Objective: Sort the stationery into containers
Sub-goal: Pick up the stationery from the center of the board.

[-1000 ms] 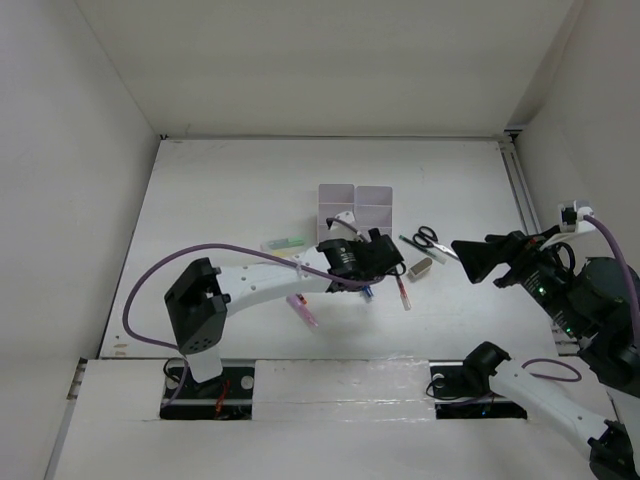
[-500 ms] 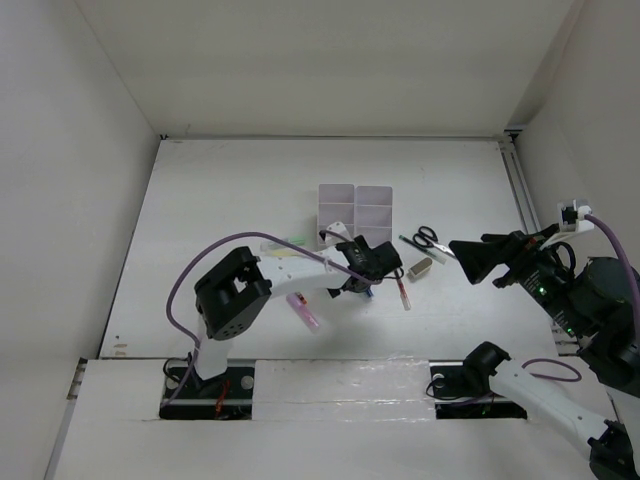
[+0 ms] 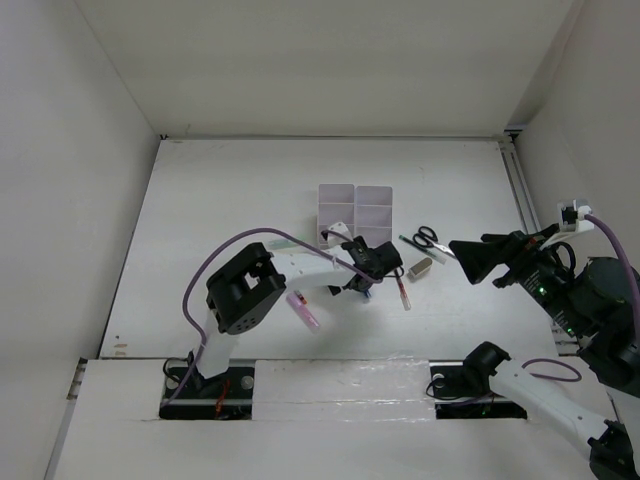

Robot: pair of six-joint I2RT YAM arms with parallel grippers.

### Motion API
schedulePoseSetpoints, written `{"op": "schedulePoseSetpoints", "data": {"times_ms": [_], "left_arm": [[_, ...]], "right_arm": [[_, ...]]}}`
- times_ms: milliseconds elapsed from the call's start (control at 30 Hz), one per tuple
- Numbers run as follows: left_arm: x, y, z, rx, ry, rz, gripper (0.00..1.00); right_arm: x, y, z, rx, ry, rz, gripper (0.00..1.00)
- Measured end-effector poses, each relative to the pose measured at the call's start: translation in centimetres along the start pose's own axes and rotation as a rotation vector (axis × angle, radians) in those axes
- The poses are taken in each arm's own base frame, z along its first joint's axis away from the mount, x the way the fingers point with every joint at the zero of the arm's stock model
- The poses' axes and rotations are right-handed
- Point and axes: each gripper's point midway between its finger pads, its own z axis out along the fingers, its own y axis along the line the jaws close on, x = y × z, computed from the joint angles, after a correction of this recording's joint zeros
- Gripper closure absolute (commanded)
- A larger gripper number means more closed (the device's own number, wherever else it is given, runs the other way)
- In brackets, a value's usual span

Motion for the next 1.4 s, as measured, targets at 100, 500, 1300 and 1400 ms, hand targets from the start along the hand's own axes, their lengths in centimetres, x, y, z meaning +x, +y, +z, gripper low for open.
{"op": "schedulePoseSetpoints", "data": {"times_ms": [100, 500, 1300, 1400], "left_arm": [[-0.5, -0.1, 0.4, -0.011, -0.003, -0.011, 0.30], [-0.5, 0.1, 1.4, -0.032, -0.005, -0.009, 0.60], [1.1, 0.0, -5.3, 0.130, 0.139, -0.025, 1.00], [-0.9, -1.3, -8.5, 0.233, 0.170, -0.072, 1.00]], "right_arm": [[0.0, 0.0, 0.0, 0.000, 0.000, 0.000, 0.00], [0.5, -0.2, 0.1, 0.004, 0.009, -0.002, 0.00], [0.2, -0.5, -0.3, 0.009, -0.020, 0.001, 0.00], [0.8, -0.6, 0.1, -0.001, -0.016, -0.004, 0.00]]}}
